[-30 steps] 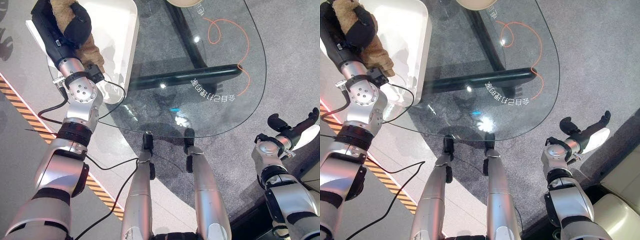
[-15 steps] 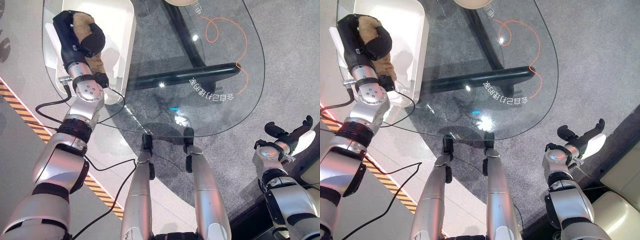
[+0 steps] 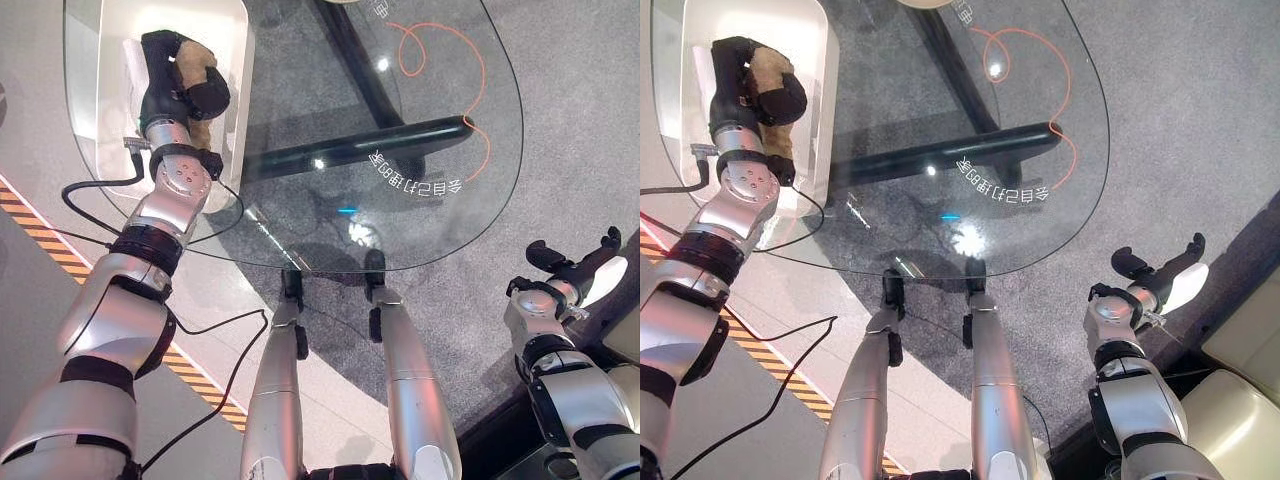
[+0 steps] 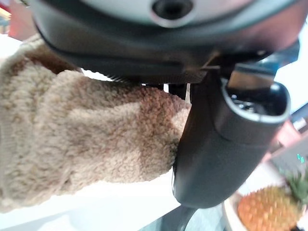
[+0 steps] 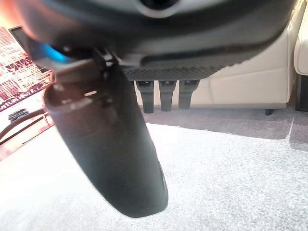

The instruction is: Wipe the table with a cloth and put it in the basket.

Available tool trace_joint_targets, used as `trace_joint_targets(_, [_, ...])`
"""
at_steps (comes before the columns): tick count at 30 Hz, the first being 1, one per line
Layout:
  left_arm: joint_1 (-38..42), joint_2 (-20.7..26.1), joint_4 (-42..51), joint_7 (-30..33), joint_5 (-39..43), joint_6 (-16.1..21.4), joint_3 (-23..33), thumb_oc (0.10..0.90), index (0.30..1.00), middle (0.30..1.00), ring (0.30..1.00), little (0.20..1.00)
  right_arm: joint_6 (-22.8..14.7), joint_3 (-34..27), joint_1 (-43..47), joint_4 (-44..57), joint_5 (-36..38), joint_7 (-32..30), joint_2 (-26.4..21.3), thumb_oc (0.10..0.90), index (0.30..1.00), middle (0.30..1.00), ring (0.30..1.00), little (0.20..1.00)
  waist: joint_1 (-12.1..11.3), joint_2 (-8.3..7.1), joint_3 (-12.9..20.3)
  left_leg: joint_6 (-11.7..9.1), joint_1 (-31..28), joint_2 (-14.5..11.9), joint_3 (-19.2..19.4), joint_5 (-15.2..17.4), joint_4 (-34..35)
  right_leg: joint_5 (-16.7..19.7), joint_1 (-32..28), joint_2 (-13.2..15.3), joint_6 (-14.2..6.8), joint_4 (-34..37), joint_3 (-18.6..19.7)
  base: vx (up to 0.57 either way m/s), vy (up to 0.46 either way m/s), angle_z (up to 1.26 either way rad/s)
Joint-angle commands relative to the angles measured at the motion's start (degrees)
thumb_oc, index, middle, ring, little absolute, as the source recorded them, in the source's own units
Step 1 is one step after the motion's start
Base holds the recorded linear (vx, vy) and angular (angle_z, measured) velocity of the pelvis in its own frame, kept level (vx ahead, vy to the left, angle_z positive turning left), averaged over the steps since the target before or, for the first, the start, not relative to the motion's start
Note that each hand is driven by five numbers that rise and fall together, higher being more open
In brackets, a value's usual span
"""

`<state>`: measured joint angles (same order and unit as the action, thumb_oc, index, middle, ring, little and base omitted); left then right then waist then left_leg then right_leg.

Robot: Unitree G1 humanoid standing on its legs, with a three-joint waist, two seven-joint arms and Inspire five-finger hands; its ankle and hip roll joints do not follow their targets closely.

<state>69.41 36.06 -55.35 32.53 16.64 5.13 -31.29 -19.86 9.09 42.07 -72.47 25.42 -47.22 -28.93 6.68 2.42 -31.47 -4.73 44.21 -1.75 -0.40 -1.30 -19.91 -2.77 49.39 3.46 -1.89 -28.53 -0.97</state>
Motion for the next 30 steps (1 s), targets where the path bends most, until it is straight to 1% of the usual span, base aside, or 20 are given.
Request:
trace_joint_targets(1, [9.1, 5.8, -1.2, 1.6, -3.8, 1.3, 1.6, 0.100, 0.300, 0.300, 0.300, 0.200, -1.5, -0.7, -1.1, -0.1, 1.1, -1.4, -3.0, 0.800, 0.900, 0.900, 0.900, 0.900, -0.4, -0.51, 1.7, 2.9, -1.3, 2.9, 4.5, 3.3, -1.9, -0.9, -3.6, -3.4, -0.5, 2.6, -2.4, 0.00, 0.000, 0.00])
trace_joint_targets(10, [9.7, 5.3, -2.5, 1.7, -4.4, -0.7, 0.5, 0.100, 0.300, 0.300, 0.300, 0.200, -1.7, -0.2, -0.9, 0.0, 0.8, -1.7, -2.6, 0.800, 0.900, 0.900, 0.900, 0.900, -0.3, -0.60, 1.7, 2.9, -0.8, 2.8, 4.5, 3.1, -2.0, -0.7, -3.0, -3.5, -0.5, 2.5, -2.4, 0.00, 0.000, 0.00])
trace_joint_targets(11, [9.8, 5.3, -2.5, 1.8, -4.3, -1.1, 0.5, 0.171, 0.361, 0.361, 0.361, 0.271, -1.7, -0.2, -0.9, 0.1, 0.9, -1.7, -2.6, 0.800, 0.900, 0.900, 0.900, 0.900, -0.3, -0.62, 1.7, 2.9, -0.8, 2.9, 4.5, 3.1, -2.0, -0.7, -3.0, -3.5, -0.5, 2.5, -2.4, 0.00, 0.000, 0.00])
trace_joint_targets(12, [9.8, 5.3, -2.6, 2.1, -4.2, -1.7, 0.5, 0.800, 0.900, 0.900, 0.900, 0.900, -1.9, -0.1, -1.0, 0.1, 0.8, -1.8, -2.5, 0.800, 0.900, 0.900, 0.900, 0.900, -0.3, -0.65, 1.7, 2.9, -0.7, 2.9, 4.5, 3.1, -2.0, -0.7, -2.9, -3.6, -0.5, 2.5, -2.4, 0.00, 0.000, 0.00])
trace_joint_targets(19, [9.5, 5.1, -3.0, 2.2, -4.1, -1.3, 0.8, 0.800, 0.900, 0.900, 0.900, 0.900, -2.1, -0.1, -1.2, 0.2, 0.7, -2.1, -2.0, 0.800, 0.900, 0.900, 0.900, 0.900, -0.4, -0.75, 1.7, 2.9, -0.5, 2.8, 4.4, 3.0, -2.2, -0.6, -2.8, -3.5, -0.5, 2.4, -2.5, 0.00, 0.000, 0.00])
trace_joint_targets(27, [9.8, 4.9, -2.5, 2.5, -4.1, -1.7, 0.6, 0.800, 0.900, 0.900, 0.900, 0.900, -1.9, 0.1, -0.9, 0.5, 0.6, -2.3, -1.9, 0.800, 0.900, 0.900, 0.900, 0.900, -0.4, -0.79, 1.7, 2.9, -0.4, 2.8, 4.3, 2.9, -2.0, -0.4, -2.7, -3.5, -0.5, 2.6, -2.6, 0.00, 0.000, 0.00])
trace_joint_targets(30, [9.7, 5.0, -2.6, 2.6, -4.2, -1.2, 0.6, 0.800, 0.900, 0.900, 0.900, 0.900, -2.3, -0.1, -1.2, 0.4, 0.7, -2.2, -2.0, 0.800, 0.900, 0.900, 0.900, 0.900, -0.4, -0.82, 1.7, 2.9, -0.4, 2.8, 4.3, 2.9, -2.1, -0.4, -2.7, -3.5, -0.6, 2.6, -2.6, 0.00, 0.000, 0.00])
